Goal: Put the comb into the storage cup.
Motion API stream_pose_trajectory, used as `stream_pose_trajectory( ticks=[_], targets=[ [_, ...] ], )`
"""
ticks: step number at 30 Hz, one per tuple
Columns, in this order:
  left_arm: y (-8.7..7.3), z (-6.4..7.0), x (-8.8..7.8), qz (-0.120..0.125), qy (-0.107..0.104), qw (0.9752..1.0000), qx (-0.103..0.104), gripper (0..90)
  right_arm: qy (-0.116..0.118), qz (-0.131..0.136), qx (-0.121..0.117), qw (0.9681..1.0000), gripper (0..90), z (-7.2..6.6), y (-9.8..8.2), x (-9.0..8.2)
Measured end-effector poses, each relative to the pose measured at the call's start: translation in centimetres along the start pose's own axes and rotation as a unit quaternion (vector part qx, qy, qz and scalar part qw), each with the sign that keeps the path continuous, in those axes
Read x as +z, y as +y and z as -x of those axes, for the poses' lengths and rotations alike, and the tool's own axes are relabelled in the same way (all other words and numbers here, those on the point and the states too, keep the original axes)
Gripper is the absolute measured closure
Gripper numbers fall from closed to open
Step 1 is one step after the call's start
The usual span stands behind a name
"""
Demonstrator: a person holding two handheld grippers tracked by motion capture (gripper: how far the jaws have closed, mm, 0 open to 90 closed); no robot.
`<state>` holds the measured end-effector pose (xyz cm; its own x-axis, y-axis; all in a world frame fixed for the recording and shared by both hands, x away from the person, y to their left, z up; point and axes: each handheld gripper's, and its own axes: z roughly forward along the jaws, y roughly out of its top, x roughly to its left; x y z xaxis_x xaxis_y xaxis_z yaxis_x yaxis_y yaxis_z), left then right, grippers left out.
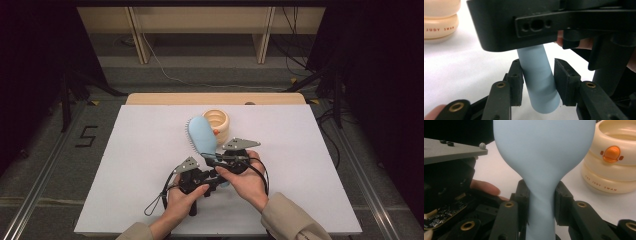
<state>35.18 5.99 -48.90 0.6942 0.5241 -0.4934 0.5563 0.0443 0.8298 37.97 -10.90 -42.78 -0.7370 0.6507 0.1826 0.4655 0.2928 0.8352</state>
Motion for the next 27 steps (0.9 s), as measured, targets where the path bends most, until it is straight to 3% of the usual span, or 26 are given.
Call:
stream_pose_trajectory(
  ticks=[5, 13, 27],
  targets=[
    [0.07, -0.41, -0.22, 0.003, 0.002, 0.9998, -0.019, 64.5, 0.002, 0.003, 0.002, 1.0, 70.1, 0.01, 0.04, -0.06],
    [0.17, -0.53, -0.34, -0.001, 0.0, 0.9996, -0.029, 65.4, 0.004, 0.001, 0.005, 1.0, 69.9, 0.03, 0.05, -0.09],
    [0.28, -0.73, -0.33, -0.007, -0.028, 0.9987, -0.042, 65.6, 0.003, -0.003, 0.006, 1.0, 67.7, 0.02, 0.25, -0.22]
  ],
)
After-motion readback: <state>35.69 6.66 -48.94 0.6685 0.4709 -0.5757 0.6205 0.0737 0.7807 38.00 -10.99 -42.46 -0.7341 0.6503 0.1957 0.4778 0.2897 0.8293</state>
